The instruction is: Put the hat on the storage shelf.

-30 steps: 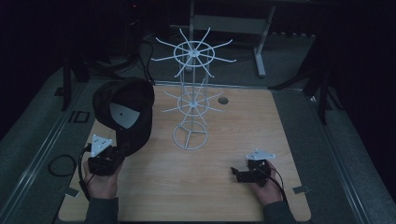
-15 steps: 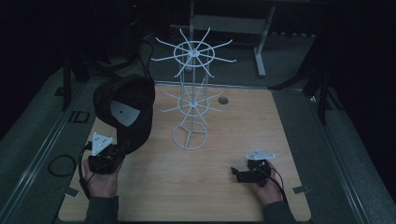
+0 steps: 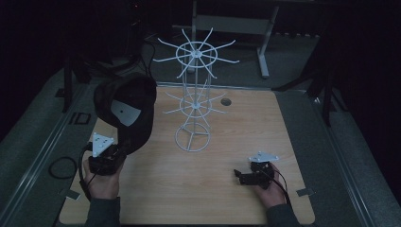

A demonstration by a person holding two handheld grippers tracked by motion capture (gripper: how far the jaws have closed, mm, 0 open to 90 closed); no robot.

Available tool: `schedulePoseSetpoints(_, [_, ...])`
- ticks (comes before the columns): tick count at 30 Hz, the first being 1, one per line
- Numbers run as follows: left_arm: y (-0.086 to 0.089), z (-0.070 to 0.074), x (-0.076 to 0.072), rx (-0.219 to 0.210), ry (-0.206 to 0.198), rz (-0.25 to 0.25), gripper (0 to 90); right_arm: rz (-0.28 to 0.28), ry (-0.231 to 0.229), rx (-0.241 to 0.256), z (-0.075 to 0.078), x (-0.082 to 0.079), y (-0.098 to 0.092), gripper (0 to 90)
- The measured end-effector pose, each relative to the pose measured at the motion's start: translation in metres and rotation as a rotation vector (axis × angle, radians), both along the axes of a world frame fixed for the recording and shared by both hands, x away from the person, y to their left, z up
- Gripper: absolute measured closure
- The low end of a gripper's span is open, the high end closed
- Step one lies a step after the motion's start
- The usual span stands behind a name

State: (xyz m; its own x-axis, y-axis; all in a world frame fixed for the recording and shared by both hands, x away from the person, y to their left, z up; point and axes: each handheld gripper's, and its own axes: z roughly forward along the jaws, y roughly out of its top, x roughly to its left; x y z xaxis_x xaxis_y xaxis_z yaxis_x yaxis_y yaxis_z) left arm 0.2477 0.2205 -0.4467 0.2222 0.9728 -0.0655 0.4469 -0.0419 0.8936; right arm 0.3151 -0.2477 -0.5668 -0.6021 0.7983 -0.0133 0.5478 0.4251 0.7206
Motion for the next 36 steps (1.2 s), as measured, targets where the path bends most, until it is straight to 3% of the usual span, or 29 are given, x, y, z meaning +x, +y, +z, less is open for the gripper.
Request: schedulePoseSetpoints(36, [-0.007, 0.017, 0.000, 0.052, -0.059, 0.017, 86.4, 0.001, -0.002, -0.001, 0.000, 0.000, 0.000, 11.8])
